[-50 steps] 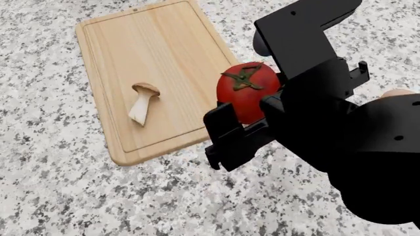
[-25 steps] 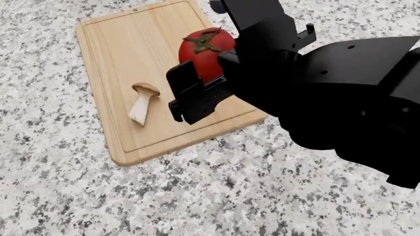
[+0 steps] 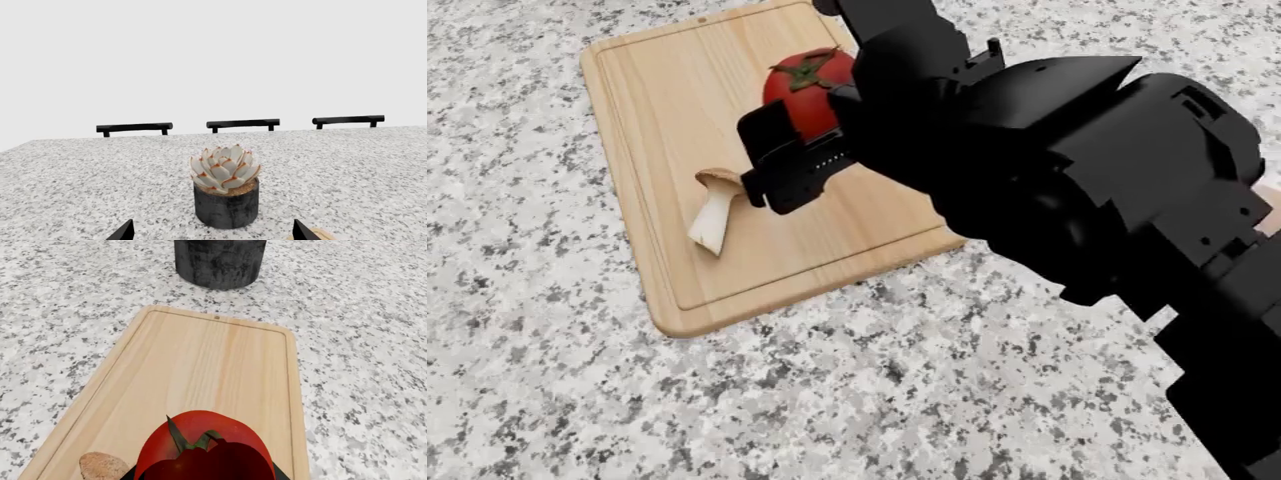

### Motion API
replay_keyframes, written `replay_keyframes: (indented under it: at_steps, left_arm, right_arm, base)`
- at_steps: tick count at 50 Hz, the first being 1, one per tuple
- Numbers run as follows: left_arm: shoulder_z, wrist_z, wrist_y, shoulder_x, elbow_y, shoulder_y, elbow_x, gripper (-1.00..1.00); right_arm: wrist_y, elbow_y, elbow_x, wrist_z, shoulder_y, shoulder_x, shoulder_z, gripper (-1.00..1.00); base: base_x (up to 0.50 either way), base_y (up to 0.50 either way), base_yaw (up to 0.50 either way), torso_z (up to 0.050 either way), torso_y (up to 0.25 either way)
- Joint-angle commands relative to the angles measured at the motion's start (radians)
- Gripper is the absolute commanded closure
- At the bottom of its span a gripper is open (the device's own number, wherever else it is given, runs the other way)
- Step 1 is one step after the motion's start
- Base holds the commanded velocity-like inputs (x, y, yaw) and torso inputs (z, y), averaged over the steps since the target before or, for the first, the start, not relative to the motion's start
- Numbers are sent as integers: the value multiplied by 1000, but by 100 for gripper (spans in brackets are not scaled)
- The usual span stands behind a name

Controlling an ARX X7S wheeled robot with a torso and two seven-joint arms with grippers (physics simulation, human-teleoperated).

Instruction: Clear the non-vegetable object off the cutting board and place the vegetables onto it.

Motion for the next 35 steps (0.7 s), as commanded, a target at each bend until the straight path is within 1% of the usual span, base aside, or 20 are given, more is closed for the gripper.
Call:
replay_keyframes:
  at_steps: [1, 6, 35]
  left_arm:
    - [-4, -5, -1, -9, 3, 2, -9, -100]
    - [-4, -4, -1, -14, 3, -1, -9, -100]
    - [-6, -9, 11, -18, 3, 5, -18, -100]
  right_arm:
    - [-55, 78, -76, -67, -26, -46, -8, 100]
    - [-64, 107, -82, -78, -44, -55, -13, 100]
    - [-32, 75, -85, -63, -74, -39, -36, 100]
  base:
    - [0, 0, 0, 0, 0]
    - [0, 0, 0, 0, 0]
    - [0, 0, 0, 0, 0]
